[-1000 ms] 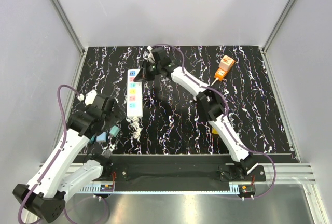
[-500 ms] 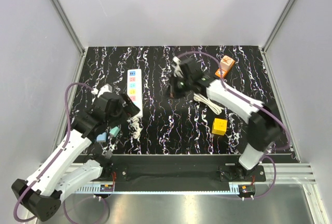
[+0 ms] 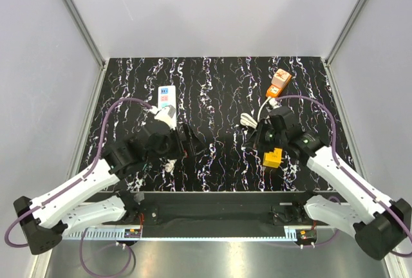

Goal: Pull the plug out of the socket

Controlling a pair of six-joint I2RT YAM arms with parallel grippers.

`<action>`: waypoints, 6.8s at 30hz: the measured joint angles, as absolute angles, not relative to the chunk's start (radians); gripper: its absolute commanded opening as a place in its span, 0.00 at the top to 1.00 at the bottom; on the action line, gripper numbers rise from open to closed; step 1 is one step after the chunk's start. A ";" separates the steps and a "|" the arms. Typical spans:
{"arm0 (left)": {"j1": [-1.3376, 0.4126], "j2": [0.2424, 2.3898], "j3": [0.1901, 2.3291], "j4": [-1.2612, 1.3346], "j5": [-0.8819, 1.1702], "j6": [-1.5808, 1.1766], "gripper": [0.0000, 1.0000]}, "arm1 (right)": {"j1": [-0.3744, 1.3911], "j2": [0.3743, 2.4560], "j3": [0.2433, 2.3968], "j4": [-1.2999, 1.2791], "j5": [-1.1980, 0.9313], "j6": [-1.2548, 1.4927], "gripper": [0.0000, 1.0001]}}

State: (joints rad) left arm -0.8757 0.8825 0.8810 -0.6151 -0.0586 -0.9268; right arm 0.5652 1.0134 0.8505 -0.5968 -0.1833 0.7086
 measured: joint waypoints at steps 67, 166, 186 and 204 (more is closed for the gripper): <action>-0.720 2.593 2.055 0.008 0.379 -0.770 0.78 | 0.038 1.121 0.941 -0.730 -0.178 0.509 0.64; -0.633 2.375 1.705 0.414 0.520 -0.787 0.85 | 0.038 1.266 0.929 -0.587 -0.148 0.466 0.00; -0.614 2.466 1.723 0.390 0.443 -0.889 1.00 | 0.038 1.357 0.941 -0.517 -0.121 0.510 0.00; -0.603 2.464 1.738 0.356 0.384 -0.904 1.00 | 0.145 1.654 1.302 -0.575 0.035 0.585 0.00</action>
